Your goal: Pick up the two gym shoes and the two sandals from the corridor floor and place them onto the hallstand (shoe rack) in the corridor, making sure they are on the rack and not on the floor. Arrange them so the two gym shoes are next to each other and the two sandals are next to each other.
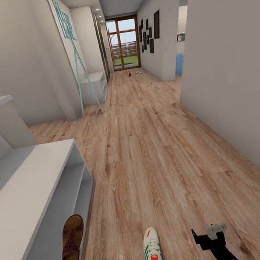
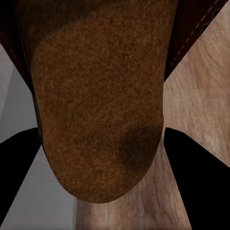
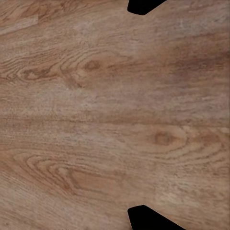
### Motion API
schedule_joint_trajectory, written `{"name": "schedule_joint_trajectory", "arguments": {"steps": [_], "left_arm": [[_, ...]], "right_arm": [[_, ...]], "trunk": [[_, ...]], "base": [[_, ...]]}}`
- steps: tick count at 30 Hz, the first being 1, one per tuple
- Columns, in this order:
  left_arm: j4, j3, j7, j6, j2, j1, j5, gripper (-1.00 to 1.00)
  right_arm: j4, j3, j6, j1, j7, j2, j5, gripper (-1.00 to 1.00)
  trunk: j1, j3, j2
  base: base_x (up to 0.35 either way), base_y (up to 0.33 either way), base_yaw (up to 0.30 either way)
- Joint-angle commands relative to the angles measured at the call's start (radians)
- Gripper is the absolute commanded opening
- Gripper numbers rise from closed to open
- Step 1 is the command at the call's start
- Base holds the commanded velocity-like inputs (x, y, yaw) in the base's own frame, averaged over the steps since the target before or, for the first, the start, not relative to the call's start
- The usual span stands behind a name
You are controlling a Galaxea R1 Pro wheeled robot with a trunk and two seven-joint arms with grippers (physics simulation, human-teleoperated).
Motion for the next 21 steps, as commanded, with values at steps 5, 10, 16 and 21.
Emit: {"name": "schedule_joint_trajectory", "arguments": {"steps": [5,10,16,21], "left_arm": [[-0.001,0.005,-0.006,0.002,-0.005,-0.002,-0.005,-1.0],[-0.003,0.004,-0.003,0.011,-0.023,-0.015,-0.005,-1.0],[-0.012,0.003,-0.006,0.02,-0.064,-0.064,-0.009,-1.0],[-0.013,0.0,-0.008,0.074,-0.101,-0.157,-0.037,-1.0]], "right_arm": [[0.002,-0.008,-0.003,-0.001,0.001,0.002,0.01,1.0],[0.003,-0.007,0.002,-0.001,0.001,0.013,0.012,1.0],[0.003,-0.007,0.058,-0.001,0.0,0.07,0.016,1.0],[0.002,-0.007,0.206,-0.001,-0.004,0.123,0.014,1.0]], "trunk": [[0.0,-0.001,0.0],[0.0,-0.001,0.0],[0.0,-0.001,0.0],[0.0,-0.001,0.0]], "base": [[0.0,0.0,0.0],[0.0,0.0,0.0],[0.0,0.0,0.0],[0.0,0.0,0.0]]}}
